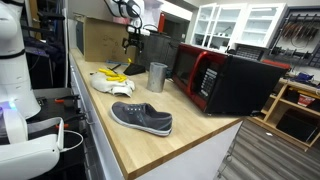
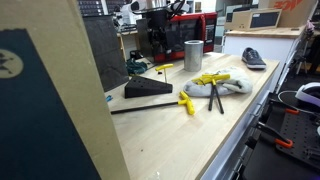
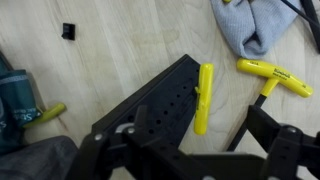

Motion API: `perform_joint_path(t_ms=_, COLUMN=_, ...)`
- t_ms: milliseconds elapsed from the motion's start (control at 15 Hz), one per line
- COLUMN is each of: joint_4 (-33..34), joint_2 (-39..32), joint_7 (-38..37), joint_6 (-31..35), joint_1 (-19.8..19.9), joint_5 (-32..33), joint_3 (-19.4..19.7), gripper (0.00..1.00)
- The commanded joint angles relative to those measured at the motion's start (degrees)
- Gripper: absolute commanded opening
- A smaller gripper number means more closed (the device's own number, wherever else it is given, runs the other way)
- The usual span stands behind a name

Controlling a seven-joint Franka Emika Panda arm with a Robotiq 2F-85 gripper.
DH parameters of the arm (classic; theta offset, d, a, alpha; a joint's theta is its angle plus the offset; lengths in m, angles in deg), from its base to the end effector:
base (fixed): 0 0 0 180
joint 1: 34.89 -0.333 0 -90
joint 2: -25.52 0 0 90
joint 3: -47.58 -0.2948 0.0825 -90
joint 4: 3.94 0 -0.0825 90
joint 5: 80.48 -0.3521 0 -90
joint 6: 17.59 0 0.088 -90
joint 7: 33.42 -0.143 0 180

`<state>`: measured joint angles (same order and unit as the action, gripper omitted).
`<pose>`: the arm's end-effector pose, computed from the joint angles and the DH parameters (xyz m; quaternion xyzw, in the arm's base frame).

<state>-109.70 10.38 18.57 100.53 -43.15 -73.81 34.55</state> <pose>0.5479 0.1976 0.3426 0.7867 0.6166 -0.0251 0.0151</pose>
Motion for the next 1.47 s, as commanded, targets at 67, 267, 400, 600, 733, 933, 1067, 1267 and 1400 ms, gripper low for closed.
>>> perform_joint_path(t_ms=67, joint_4=0.3, joint_2=-0.6, joint_7=0.6, joint_6=-0.3, joint_1=-0.6, joint_5=0.0, joint_3=0.1, gripper=1.0)
perform_joint_path(t_ms=267, joint_4=0.3, joint_2=-0.7, joint_7=0.6, joint_6=-0.3, joint_1=-0.6, joint_5=0.0, joint_3=0.1, gripper=1.0)
perform_joint_path(t_ms=400, joint_4=0.1, joint_2=-0.6, joint_7=-0.2, joint_6=0.5, joint_1=-0.8, joint_5=0.1, joint_3=0.1, gripper=1.0)
perform_joint_path(t_ms=600, joint_4=-0.7, joint_2=-1.1, joint_7=-0.4, joint_6=3.6, joint_1=-1.2, joint_5=0.4, joint_3=-0.2, gripper=1.0)
perform_joint_path(t_ms=733, joint_4=-1.2, joint_2=-1.3, joint_7=-0.6, joint_6=5.1, joint_1=-1.5, joint_5=0.8, joint_3=-0.2, gripper=1.0)
perform_joint_path(t_ms=933, joint_4=-2.7, joint_2=-1.3, joint_7=0.1, joint_6=6.2, joint_1=-1.6, joint_5=0.7, joint_3=-0.2, gripper=1.0)
perform_joint_path(t_ms=1067, joint_4=-5.1, joint_2=-0.2, joint_7=0.0, joint_6=7.6, joint_1=-1.5, joint_5=1.1, joint_3=0.0, gripper=1.0)
perform_joint_path(t_ms=1267, joint_4=-9.2, joint_2=1.4, joint_7=0.3, joint_6=10.8, joint_1=-1.0, joint_5=0.9, joint_3=0.0, gripper=1.0)
perform_joint_path(t_ms=1400, joint_4=-11.2, joint_2=2.0, joint_7=-0.4, joint_6=13.0, joint_1=-1.0, joint_5=1.3, joint_3=0.2, gripper=1.0)
